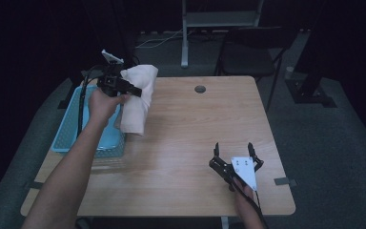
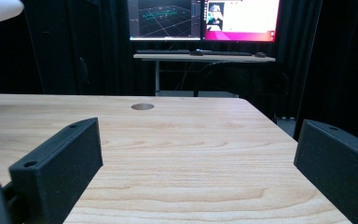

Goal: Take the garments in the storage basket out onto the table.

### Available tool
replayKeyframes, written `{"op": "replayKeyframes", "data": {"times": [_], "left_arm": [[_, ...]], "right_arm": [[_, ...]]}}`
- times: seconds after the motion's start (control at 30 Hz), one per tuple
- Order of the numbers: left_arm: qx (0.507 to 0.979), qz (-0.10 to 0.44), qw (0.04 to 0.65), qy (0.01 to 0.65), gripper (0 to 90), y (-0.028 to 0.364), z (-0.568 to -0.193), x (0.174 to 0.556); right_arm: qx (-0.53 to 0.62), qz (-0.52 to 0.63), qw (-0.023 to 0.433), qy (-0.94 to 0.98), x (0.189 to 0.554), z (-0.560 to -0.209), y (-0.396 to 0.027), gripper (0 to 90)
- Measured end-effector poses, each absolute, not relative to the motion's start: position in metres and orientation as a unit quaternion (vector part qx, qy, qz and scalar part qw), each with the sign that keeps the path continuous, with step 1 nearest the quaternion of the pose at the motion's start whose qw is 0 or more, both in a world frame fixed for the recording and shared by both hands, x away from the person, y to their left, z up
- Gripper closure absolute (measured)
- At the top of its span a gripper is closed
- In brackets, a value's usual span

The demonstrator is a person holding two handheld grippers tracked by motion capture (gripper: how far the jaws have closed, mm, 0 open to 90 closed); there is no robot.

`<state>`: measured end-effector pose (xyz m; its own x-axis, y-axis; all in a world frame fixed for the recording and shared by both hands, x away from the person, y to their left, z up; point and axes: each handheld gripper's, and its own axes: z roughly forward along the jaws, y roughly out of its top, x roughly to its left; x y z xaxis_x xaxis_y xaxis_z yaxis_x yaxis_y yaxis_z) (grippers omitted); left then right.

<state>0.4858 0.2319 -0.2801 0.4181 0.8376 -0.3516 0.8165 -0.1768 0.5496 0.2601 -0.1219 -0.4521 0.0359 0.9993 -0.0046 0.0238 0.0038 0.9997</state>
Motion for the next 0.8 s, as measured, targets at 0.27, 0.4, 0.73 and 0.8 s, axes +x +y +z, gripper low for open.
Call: {"op": "replayKeyframes", "data": {"times": [0.27,0.4,0.73,0.8], "left_arm": [[0.777,0.009,0.341,0.529,63.8,0.210,-0.279,0.489],[0.778,-0.009,0.350,0.522,63.9,0.199,-0.280,0.492],[0.775,-0.020,0.366,0.515,63.8,0.183,-0.272,0.493],[0.775,-0.019,0.365,0.515,63.8,0.181,-0.272,0.493]], "right_arm": [[0.514,0.485,0.503,0.497,0.260,-0.452,-0.122,0.4],[0.514,0.485,0.503,0.497,0.260,-0.452,-0.122,0.4],[0.516,0.485,0.502,0.497,0.260,-0.452,-0.122,0.4],[0.515,0.485,0.502,0.497,0.260,-0.452,-0.122,0.4]]}}
